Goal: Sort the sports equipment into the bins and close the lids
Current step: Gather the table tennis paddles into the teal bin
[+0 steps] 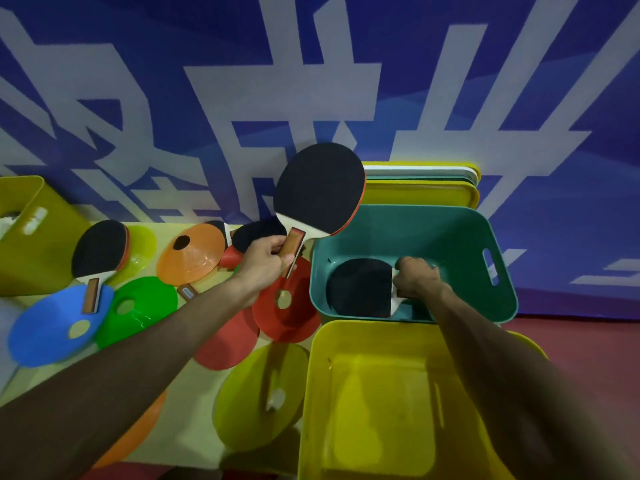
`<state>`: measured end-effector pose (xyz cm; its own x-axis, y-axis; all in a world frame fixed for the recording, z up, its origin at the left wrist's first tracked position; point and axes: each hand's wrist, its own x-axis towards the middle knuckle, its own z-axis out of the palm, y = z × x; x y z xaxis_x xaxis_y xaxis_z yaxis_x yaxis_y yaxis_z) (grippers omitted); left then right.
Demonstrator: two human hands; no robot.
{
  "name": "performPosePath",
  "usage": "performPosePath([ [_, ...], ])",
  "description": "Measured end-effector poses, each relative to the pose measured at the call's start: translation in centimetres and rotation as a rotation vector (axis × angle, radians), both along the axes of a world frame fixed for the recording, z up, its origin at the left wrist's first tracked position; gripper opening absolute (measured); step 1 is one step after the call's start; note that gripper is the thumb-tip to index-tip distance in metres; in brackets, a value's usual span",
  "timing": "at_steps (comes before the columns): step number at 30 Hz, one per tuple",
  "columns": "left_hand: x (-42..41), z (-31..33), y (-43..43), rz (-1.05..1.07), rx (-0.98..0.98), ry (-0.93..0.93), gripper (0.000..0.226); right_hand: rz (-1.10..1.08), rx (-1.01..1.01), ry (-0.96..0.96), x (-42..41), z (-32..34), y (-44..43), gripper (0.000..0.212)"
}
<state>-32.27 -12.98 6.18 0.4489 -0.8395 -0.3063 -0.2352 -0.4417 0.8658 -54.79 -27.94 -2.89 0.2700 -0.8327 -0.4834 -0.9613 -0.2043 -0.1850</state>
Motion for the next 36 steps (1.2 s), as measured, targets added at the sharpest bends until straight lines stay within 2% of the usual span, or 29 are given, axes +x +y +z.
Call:
performPosePath([
  [4, -0.6, 0.4, -0.6, -0.040, 0.016, -0.041, 0.035, -0.149, -0.039, -0.308, -0.5, 1.6, -0.5, 0.031],
  [7, -1.0, 0.8, -1.2, -0.102, 0.020, -0.148, 0.034, -0.348, -0.063, -0.687, -0.7, 4.0, -0.8, 0.023],
  [10, -1.3, 1.1, -1.7, -0.172, 0.013, -0.266, 0.040, -0.634, 0.091, -1.174, -0.8, 6.8, -0.7, 0.026],
  [12, -1.4, 1.1, -2.1, -0.236, 0.019, -0.335, 0.042, -0.693, 0.169, -1.311, -1.3, 8.2, -0.6, 0.031],
  [16, -2.1, 1.1, -3.0, -0.353, 0.044, -0.439, 0.040, -0.698, 0.135, -1.267, -2.4, 8.5, -0.3, 0.025],
  [19, -3.3, 1.4, -3.8, -0.463, 0.068, -0.489, 0.041, -0.793, 0.064, -1.163, -3.9, 7.5, 0.1, 0.020],
  [23, -4.6, 1.0, -4.9, -0.541, 0.087, -0.480, 0.035, -0.933, 0.117, -1.133, -5.9, 7.2, 0.5, 0.008],
  [26, -5.1, 0.0, -5.4, -0.526, 0.088, -0.458, 0.027, -1.014, 0.149, -1.077, -6.9, 6.6, 0.1, 0.012],
  [30, -5.2, -0.5, -5.3, -0.483, 0.053, -0.405, 0.028, -1.030, 0.155, -0.928, -6.7, 5.6, -0.2, 0.014],
  [33, -5.1, -0.4, -5.0, -0.446, -0.003, -0.357, 0.026, -1.026, 0.166, -0.818, -5.9, 5.1, -0.4, 0.004],
  [36, -4.9, -0.4, -4.5, -0.430, -0.067, -0.275, 0.021, -0.967, 0.143, -0.672, -5.0, 4.2, -0.5, 0.016],
])
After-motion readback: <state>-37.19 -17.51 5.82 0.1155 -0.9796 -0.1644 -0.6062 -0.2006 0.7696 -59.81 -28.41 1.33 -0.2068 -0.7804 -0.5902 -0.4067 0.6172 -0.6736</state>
